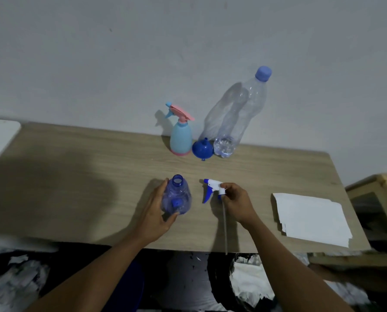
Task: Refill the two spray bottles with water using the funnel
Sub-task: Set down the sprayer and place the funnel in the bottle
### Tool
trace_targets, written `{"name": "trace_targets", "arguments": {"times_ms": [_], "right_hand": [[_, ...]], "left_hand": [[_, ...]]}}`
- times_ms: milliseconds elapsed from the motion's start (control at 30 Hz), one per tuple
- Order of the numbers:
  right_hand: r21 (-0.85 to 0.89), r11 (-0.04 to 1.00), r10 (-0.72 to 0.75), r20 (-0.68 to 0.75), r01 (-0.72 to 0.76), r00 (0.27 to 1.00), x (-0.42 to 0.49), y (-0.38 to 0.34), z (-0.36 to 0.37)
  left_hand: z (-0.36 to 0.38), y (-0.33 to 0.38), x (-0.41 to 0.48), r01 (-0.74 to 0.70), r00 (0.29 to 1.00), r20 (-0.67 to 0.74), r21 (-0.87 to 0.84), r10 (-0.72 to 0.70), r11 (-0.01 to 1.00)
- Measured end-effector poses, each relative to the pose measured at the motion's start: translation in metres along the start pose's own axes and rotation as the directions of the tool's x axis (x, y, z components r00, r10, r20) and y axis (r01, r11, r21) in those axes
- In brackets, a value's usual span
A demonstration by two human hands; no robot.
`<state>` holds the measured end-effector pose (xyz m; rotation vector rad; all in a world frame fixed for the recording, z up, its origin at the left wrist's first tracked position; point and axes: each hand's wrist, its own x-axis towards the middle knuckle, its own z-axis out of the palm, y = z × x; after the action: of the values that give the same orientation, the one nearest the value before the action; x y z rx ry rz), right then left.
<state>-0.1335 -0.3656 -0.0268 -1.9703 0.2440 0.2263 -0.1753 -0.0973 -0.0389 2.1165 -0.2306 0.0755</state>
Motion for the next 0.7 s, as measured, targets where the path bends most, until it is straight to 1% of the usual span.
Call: {"name": "trace_targets", "arguments": {"times_ms": [133, 267, 400, 500, 600, 633, 700], "right_hand": [[-0.063, 0.998, 0.009, -0.013, -0.009, 1.0, 0.001, 0.006, 0.002], [-0.14, 0.99, -0.014, -0.05, 0.007, 0.999, -0.002, 0.008, 0.001], [-0.202, 0.979, -0.034, -0.062, 0.021, 0.997, -0.003, 0.009, -0.001], [-0.203, 0.979, -0.022, -0.091, 0.003, 0.996, -0.004, 0.014, -0.001], [-0.217, 0.976, -0.032, -0.158, -0.003, 0.987, -0.004, 0.015, -0.002], [-0.216, 0.976, -0.053, -0.186, 0.011, 0.981, -0.003, 0.012, -0.003], [-0.239, 0.969, -0.12, -0.209, 0.068, 0.971, 0.006, 0.001, -0.003]], "left_hand": [[0.0, -0.006, -0.005, -0.034, 0.999, 0.03, 0.039, 0.033, 0.999], [-0.003, -0.01, -0.009, 0.002, 1.0, 0.029, 0.01, -0.003, 1.0], [-0.003, -0.012, -0.011, -0.015, 0.999, 0.027, -0.029, 0.016, 0.999], [-0.005, -0.016, -0.013, -0.054, 0.999, -0.001, 0.027, 0.054, 0.998], [-0.003, -0.02, -0.01, -0.169, 0.986, 0.005, 0.081, 0.169, 0.982], [-0.002, -0.022, -0.01, -0.205, 0.979, 0.021, 0.085, 0.204, 0.975], [-0.002, -0.026, -0.007, -0.227, 0.973, 0.052, 0.085, 0.223, 0.97]]}}
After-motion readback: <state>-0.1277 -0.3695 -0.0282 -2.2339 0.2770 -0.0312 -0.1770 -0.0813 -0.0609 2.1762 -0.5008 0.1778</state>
